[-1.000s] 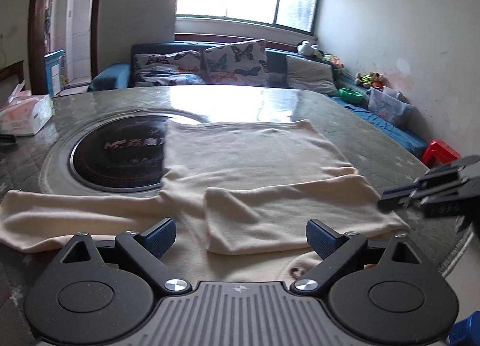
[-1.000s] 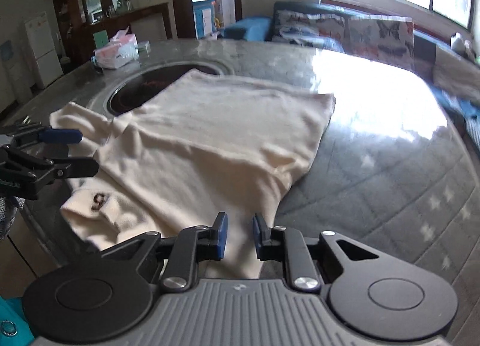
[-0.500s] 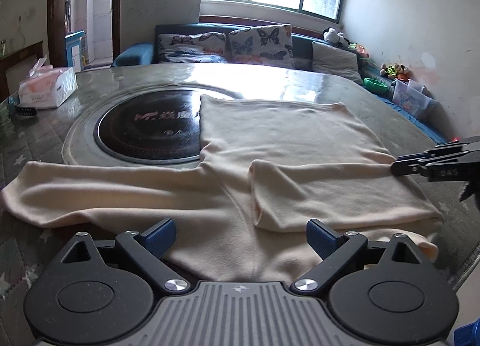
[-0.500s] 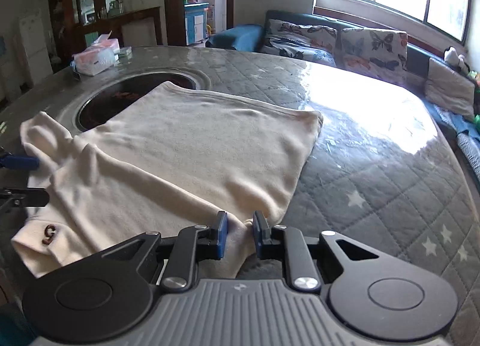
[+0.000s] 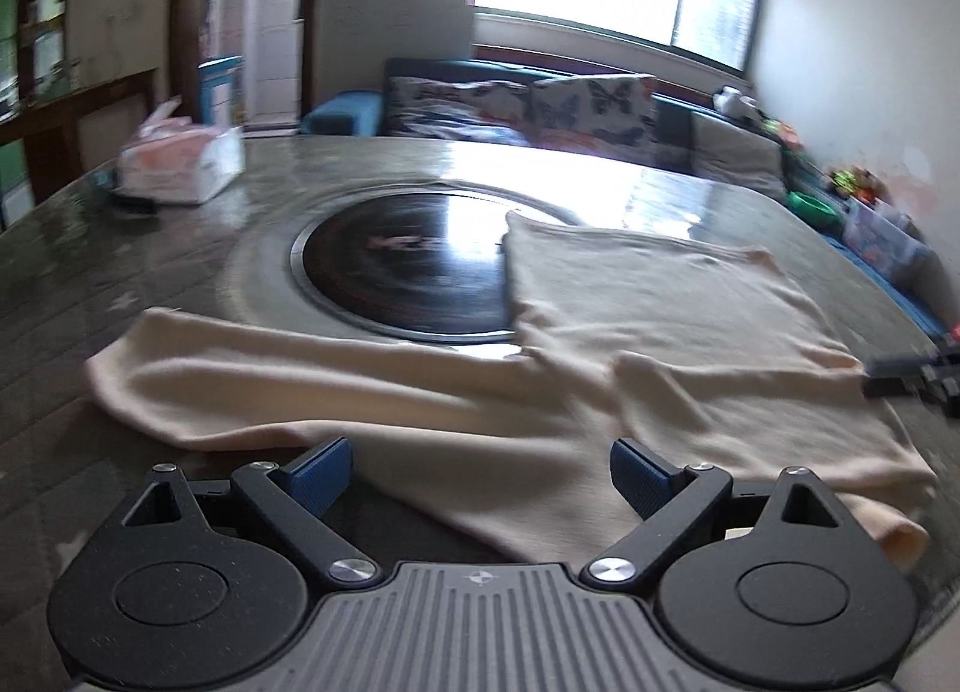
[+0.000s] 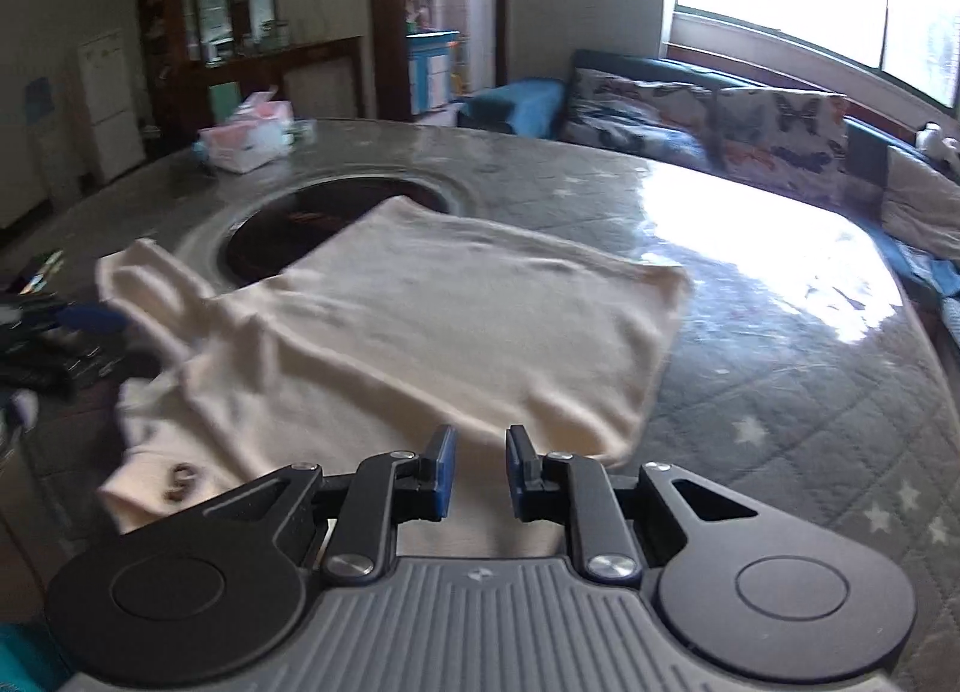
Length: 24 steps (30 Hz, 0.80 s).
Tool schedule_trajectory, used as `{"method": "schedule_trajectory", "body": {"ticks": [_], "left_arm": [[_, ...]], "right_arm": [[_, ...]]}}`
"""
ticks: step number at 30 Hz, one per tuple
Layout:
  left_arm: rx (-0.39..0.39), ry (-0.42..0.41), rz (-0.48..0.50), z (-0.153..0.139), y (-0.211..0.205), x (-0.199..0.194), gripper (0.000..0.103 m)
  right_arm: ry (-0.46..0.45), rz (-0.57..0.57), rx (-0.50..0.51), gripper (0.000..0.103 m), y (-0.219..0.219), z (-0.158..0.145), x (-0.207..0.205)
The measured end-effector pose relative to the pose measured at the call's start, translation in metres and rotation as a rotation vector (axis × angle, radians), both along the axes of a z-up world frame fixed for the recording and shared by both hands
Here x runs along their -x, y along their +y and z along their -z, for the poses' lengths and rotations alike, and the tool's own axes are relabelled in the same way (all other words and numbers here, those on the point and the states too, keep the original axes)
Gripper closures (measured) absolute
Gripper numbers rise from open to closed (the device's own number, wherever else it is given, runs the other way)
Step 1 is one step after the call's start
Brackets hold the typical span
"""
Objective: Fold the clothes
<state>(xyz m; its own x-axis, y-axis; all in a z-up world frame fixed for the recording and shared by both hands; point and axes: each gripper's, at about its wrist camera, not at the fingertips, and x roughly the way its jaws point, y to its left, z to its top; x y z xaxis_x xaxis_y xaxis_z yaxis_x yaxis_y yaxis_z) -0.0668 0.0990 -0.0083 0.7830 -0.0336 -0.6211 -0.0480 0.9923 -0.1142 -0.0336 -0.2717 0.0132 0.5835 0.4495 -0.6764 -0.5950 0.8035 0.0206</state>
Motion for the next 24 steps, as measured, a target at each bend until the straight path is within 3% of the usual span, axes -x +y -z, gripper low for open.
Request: {"method": "schedule_trajectory", "body": {"ticks": [7, 13, 16, 22, 24], "left_arm": [[-0.008, -0.034, -0.228, -0.009, 0.051, -0.005, 0.01], [-0.007, -0.001, -0.428, -0.003, 0.103, -0.016, 0.011], [0.006, 0.02, -0.507, 0.0, 0.127, -0.021, 0.016], [0.023, 0.027, -0.509, 0.004, 0.133, -0.027, 0.032], [0.019, 0.023, -0.505, 0.004, 0.131, -0.027, 0.047]], "right_arm": [[0.054, -0.014, 0.013, 0.086, 0.009, 0.018, 0.006], [0.056, -0.019, 0.016, 0.085, 0.008, 0.017, 0.006], [0.057, -0.018, 0.016, 0.085, 0.009, 0.017, 0.005], [0.056, -0.016, 0.019, 0.085, 0.01, 0.017, 0.004], [0.055, -0.015, 0.02, 0.085, 0.011, 0.017, 0.004]]}}
